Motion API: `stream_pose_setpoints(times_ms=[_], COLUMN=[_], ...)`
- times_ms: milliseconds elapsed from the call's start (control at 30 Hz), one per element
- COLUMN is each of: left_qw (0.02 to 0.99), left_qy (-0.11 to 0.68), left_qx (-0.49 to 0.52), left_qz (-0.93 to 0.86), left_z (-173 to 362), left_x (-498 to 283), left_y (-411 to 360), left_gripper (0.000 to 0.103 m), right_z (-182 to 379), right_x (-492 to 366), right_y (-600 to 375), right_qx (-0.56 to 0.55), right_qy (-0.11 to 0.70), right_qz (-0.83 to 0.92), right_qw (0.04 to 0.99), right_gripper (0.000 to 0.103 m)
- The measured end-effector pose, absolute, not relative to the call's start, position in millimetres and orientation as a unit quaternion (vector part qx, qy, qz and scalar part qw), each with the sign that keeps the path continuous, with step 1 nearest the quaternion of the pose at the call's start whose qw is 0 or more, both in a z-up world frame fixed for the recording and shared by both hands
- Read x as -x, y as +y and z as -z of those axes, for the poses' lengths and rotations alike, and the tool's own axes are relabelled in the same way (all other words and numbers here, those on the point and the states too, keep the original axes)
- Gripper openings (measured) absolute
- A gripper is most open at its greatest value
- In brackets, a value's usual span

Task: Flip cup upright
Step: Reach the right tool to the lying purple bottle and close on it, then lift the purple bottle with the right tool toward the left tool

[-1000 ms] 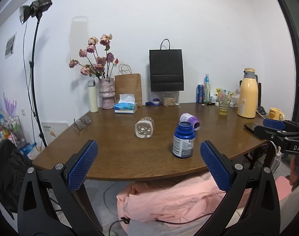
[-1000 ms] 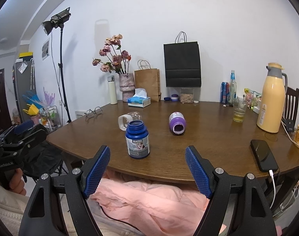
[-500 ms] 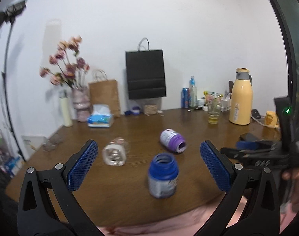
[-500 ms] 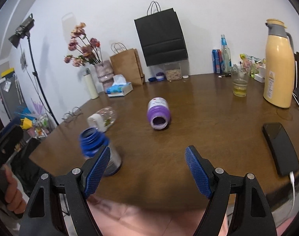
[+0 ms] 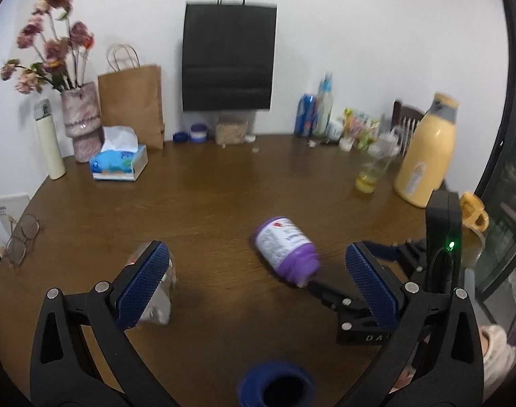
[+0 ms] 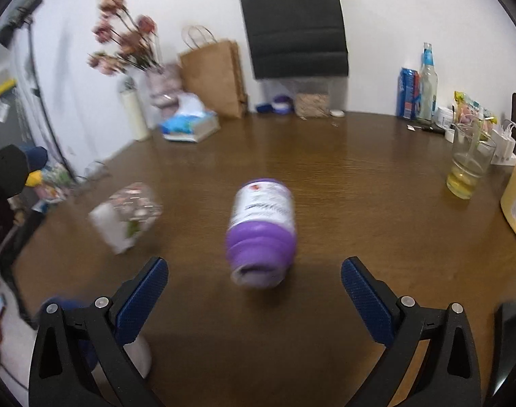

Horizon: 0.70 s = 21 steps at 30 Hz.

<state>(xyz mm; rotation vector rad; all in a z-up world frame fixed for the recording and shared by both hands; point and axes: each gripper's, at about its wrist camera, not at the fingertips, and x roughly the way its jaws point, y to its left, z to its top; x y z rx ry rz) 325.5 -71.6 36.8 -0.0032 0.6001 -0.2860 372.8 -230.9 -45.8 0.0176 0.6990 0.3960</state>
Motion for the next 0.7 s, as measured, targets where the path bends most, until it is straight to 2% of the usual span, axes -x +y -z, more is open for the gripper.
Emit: stream_pose_setpoints(times_ms=[167,200,233,267,433,567,700], left_qw=[0.921,0.917,0.912,0.91,0.898,0.883,0.87], left_qy=[0.366,0.377,0.387,0.396,0.42,0.448,0.475], left_qx=[0.006,0.01,0.013,0.016,0.03,0.083,0.09], left_qz=[0.13,0.132,0.132,0.126,0.126,0.118,0.095], left_z=[-20,-18,-16,-14,-8,3,19], left_x=[-390,-400,-412,-423,-466,-497,-525], left_y=[-72,-72,-73,-74,-76,-71,-71], left_gripper=[0.103,0.103,0.103,0.103,0.103,0.103,0.097], right_z=[63,68,72,75,75,70,68], right_x=[-416,-424,-432,-438,-464,-482,-500], right_y=[-227,-225,-223,-221,-216,-220,-223], right_qx=[-0.007,-0.002,0.001,0.0,0.01,0.025,0.036], right_qy=[0.368,0.376,0.386,0.395,0.405,0.386,0.37], right_qz=[-0.21,-0.209,-0.212,-0.222,-0.247,-0.281,-0.337], right_qw=[0.906,0.902,0.898,0.892,0.88,0.878,0.865], right_gripper=[0.102,0.092,0.075,0.071,0.069,0.069,0.069])
